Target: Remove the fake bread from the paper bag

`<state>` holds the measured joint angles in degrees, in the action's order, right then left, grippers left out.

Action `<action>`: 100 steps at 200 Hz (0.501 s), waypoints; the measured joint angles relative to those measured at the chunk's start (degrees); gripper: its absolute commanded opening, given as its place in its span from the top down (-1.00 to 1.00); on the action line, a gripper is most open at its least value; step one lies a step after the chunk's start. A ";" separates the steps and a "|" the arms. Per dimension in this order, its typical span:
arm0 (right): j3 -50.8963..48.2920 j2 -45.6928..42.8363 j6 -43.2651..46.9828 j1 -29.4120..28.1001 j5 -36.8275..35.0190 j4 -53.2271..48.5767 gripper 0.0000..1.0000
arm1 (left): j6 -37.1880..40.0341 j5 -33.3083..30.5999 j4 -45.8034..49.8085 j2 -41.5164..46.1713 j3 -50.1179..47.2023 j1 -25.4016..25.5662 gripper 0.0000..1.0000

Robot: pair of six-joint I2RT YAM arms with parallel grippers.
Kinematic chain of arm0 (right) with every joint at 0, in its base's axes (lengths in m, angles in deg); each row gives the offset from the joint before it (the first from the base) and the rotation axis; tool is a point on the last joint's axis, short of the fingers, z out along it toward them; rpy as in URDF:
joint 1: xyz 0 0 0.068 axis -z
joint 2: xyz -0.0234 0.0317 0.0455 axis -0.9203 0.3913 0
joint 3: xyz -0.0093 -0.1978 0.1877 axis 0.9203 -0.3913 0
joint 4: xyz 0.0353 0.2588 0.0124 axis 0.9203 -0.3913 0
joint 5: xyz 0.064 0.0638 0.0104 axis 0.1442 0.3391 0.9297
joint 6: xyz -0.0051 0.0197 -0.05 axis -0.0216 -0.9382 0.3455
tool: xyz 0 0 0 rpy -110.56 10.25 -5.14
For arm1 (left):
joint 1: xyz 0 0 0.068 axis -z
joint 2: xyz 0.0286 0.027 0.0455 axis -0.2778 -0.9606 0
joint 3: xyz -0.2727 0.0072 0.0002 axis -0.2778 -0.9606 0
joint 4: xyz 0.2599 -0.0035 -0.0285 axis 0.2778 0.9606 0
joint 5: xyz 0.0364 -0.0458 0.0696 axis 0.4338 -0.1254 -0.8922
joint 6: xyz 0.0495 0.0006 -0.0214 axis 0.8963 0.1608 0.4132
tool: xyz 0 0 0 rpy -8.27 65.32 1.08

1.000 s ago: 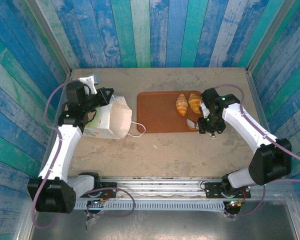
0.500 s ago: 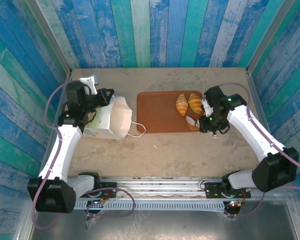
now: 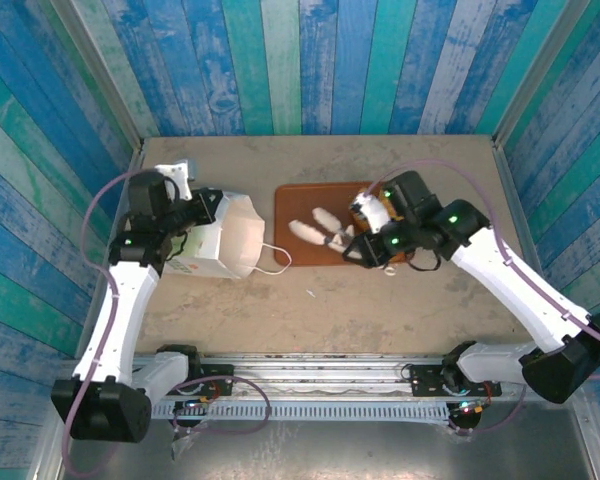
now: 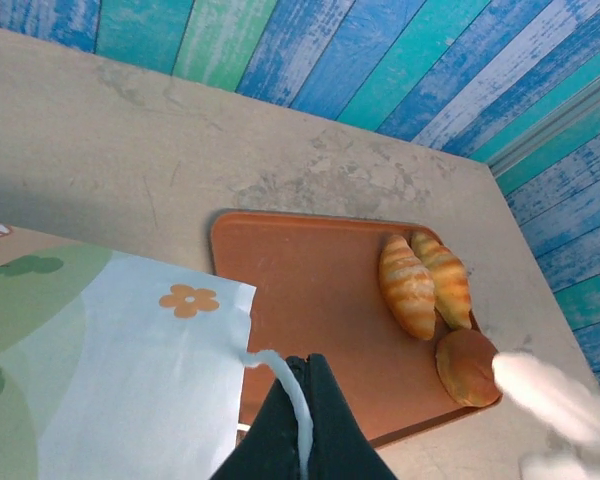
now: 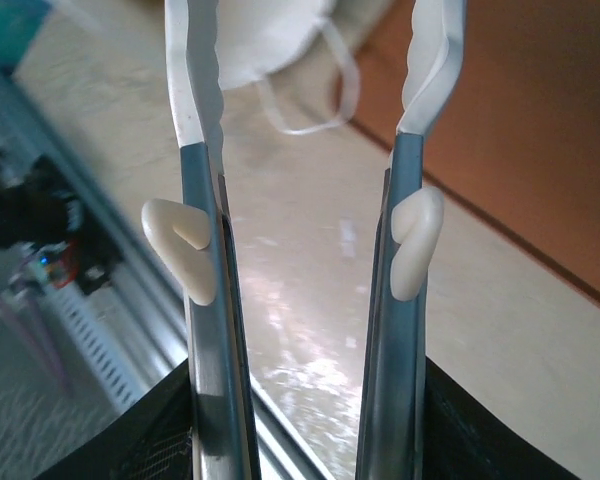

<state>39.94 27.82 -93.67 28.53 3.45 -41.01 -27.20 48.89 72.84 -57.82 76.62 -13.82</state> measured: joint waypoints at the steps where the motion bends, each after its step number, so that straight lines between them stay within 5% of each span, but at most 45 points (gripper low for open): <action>1: 0.00 0.07 0.00 -0.22 0.13 0.15 0.02 | 0.07 -0.04 0.07 0.11 0.00 0.00 1.00; 44: 0.00 6.54 0.26 -11.37 2.27 7.63 0.04 | 3.67 -3.43 5.07 4.22 1.07 0.00 1.00; 100: 1.70 16.63 0.55 -18.36 -2.99 12.15 0.04 | 7.96 -4.04 11.72 5.49 4.28 0.00 1.00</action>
<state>41.65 44.45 -93.12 10.17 0.46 -28.85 -19.25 44.85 84.56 -52.34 80.90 -13.82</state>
